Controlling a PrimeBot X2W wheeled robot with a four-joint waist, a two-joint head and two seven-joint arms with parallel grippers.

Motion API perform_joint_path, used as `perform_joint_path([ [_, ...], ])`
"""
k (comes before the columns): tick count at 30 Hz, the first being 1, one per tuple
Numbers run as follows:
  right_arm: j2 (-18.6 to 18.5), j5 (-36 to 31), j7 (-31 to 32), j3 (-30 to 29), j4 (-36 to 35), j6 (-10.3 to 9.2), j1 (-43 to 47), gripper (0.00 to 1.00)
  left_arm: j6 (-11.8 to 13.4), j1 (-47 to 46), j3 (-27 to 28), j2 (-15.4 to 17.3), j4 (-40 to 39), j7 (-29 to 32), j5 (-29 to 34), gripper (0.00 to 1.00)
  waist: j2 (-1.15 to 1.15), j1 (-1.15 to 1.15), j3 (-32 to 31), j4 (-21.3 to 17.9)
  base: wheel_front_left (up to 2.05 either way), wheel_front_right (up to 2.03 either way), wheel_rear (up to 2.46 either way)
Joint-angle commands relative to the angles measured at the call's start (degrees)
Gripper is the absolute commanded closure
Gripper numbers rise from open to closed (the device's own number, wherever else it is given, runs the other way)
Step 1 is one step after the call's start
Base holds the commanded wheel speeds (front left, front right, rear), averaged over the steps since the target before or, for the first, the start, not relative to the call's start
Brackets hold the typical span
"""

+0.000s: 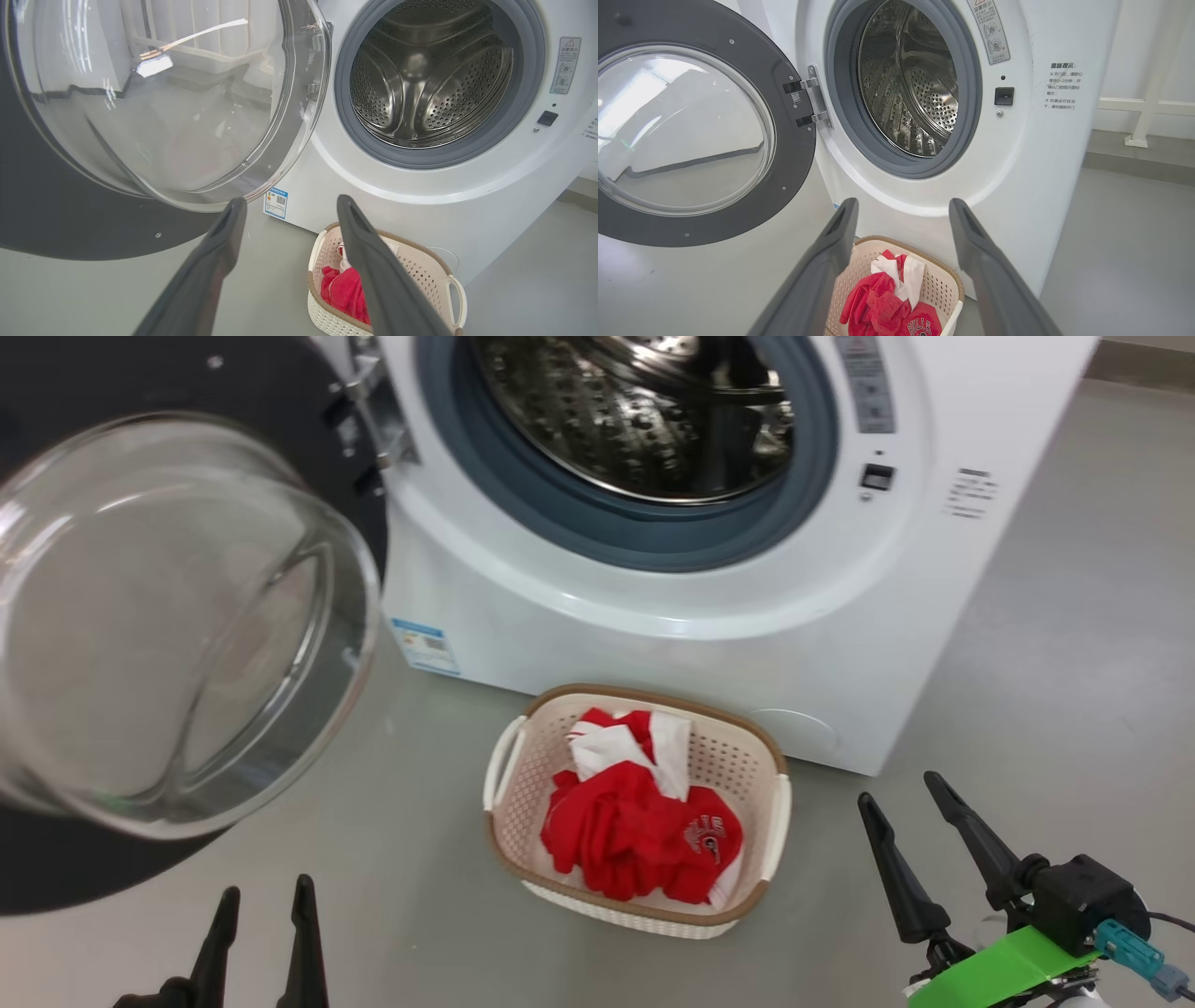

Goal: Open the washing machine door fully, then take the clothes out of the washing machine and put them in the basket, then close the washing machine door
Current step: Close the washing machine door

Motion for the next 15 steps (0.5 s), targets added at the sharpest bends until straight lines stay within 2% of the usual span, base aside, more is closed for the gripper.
perform_joint_path([
  [1,-1.11,-0.49,-0.37,1.68,-1.09,0.36,-1.99,0.00,0.54,-0.54,1.52,0.39,-0.89,-0.29,-0.94,0.00,0.00,0.00,0.47,4.28,0.00,0.00,0.00],
  [8,-1.88,-0.39,-0.37,3.51,-0.46,0.36,-3.12,0.00,1.69,-0.32,0.10,0.39,-0.94,-0.29,-2.79,0.00,0.00,0.00,0.83,9.61,0.00,0.00,0.00],
  [15,-2.06,-0.16,-0.37,4.55,-0.12,0.36,-4.06,0.00,2.98,0.11,-1.12,0.39,-1.38,-0.29,-4.40,0.00,0.00,0.00,0.97,12.76,0.00,0.00,0.00],
])
